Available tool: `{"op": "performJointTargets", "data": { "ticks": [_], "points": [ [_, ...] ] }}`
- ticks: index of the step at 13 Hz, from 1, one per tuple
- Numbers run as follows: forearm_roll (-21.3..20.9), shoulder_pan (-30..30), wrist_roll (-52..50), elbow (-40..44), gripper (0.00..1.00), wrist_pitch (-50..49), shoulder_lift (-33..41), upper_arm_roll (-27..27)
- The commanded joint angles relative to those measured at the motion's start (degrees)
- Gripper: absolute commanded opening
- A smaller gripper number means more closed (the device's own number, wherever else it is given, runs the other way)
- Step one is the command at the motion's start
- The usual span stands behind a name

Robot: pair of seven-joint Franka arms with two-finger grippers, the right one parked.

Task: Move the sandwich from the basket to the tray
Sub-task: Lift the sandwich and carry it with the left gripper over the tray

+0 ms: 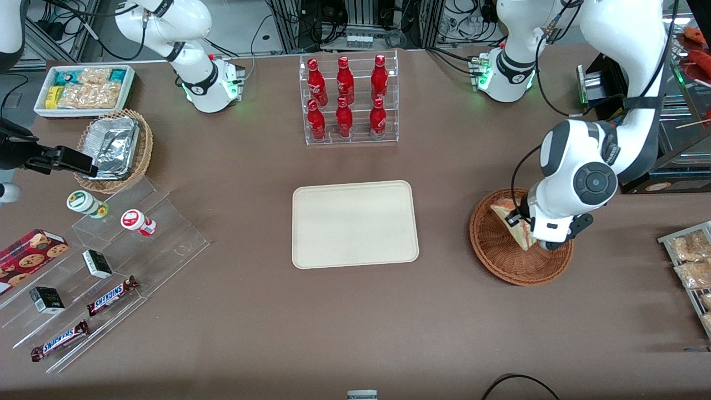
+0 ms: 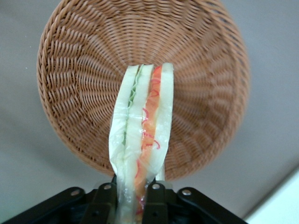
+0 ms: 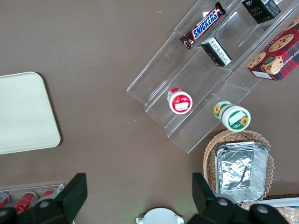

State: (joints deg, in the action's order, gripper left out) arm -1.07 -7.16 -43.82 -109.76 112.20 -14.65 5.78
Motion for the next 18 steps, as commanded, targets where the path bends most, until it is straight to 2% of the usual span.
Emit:
{"op": "performJointTargets", "data": {
  "ticks": [1, 8, 10, 13, 18],
  "points": [
    [-0.6, -0.4, 4.6, 1.4, 0.0, -2.0, -0.2, 5.3],
    [-2.3, -0.5, 5.4, 6.0, 0.0, 1.6, -5.3, 19.3],
    [-2.6, -1.3, 2.2, 8.8, 0.0, 3.0, -8.4, 23.3],
    [-7.1, -7.7, -5.5, 13.3, 0.0, 3.5, -14.2, 23.1],
    [-9.6, -14.6, -12.4, 22.5, 0.0, 5.9, -23.2, 23.1]
  ]
}}
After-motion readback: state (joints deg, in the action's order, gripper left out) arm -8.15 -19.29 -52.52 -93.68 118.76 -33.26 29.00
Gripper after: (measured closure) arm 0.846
